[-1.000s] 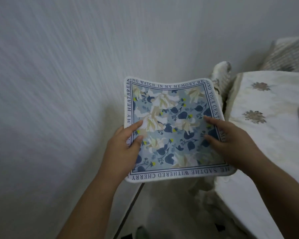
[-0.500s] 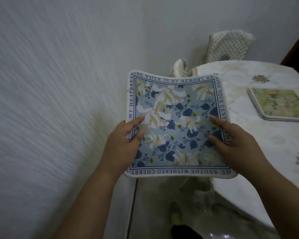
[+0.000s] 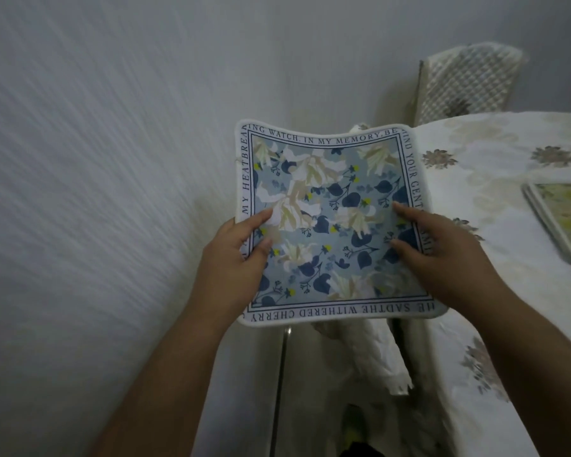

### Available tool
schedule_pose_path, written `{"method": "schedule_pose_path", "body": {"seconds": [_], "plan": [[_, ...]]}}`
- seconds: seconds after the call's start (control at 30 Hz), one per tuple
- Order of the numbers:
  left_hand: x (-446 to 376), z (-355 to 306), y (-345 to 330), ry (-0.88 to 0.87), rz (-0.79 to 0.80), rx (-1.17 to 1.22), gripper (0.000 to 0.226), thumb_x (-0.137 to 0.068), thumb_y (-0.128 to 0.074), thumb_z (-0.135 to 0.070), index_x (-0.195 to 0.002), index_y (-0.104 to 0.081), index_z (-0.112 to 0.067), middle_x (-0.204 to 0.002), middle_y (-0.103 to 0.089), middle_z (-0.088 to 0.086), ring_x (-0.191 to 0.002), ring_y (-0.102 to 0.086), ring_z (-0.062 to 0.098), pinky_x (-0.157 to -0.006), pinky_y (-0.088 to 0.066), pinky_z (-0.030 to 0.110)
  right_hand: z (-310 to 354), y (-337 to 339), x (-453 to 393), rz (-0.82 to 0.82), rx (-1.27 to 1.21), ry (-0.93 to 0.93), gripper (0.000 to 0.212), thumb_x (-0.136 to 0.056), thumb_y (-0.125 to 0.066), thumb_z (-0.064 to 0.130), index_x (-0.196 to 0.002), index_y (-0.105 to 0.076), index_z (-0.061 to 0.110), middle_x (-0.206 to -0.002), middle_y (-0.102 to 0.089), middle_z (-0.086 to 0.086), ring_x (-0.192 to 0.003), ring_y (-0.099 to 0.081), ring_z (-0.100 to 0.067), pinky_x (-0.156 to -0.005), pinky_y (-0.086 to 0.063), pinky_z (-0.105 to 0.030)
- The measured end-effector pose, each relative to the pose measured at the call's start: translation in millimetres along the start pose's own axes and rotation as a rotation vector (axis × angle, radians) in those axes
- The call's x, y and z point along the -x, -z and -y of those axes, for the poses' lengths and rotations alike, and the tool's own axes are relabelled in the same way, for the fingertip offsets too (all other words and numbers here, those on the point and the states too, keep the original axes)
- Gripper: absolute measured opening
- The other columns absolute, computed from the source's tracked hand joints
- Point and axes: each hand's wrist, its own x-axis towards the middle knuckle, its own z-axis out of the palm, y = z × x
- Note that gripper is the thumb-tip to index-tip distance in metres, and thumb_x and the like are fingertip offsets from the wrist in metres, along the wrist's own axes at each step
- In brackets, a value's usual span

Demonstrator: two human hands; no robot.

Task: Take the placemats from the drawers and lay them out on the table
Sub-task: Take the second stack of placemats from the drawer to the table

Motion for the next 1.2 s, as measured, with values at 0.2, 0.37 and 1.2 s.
{"method": "schedule_pose_path", "body": {"seconds": [0.2,0.37,1.2], "plan": [[-66.9,-15.7,-18.9,-0.035,0.000,0.015,0.039,-0.099,-0.064,-0.017,-0.132,-0.062,-0.037,-0.114,-0.055,-0.023,-0.098,-0.052,-0.027,-0.078,-0.038,-0.005,-0.4,20.7,-60.9,-0.040,-0.041,-0.001,0.061,-0.093,-0.068,0.032,-0.148,-0.044,0.038,-0.144,-0.051,0.001,-0.127,-0.052,-0.022,-0.101,-0.046,-0.037],[-130.3,-22.8,-54.8,-0.111,0.112,0.000,0.040,-0.098,-0.065,-0.019,-0.136,-0.063,-0.034,-0.118,-0.057,-0.024,-0.106,-0.050,-0.025,-0.087,-0.036,-0.004,-24.2,37.7,-88.5,-0.126,-0.041,-0.094,0.061,-0.093,-0.067,0.033,-0.149,-0.043,0.039,-0.144,-0.051,0.001,-0.128,-0.052,-0.022,-0.102,-0.045,-0.034],[-421.8,-47.6,-309.8,-0.492,0.919,0.203,0.040,-0.098,-0.065,-0.024,-0.131,-0.061,-0.047,-0.117,-0.054,-0.030,-0.108,-0.053,-0.016,-0.098,-0.051,0.026,-67.4,47.1,-198.8,-0.674,0.068,-0.780,0.058,-0.095,-0.064,0.031,-0.147,-0.042,0.045,-0.135,-0.055,0.003,-0.128,-0.051,-0.019,-0.106,-0.045,-0.036]]}}
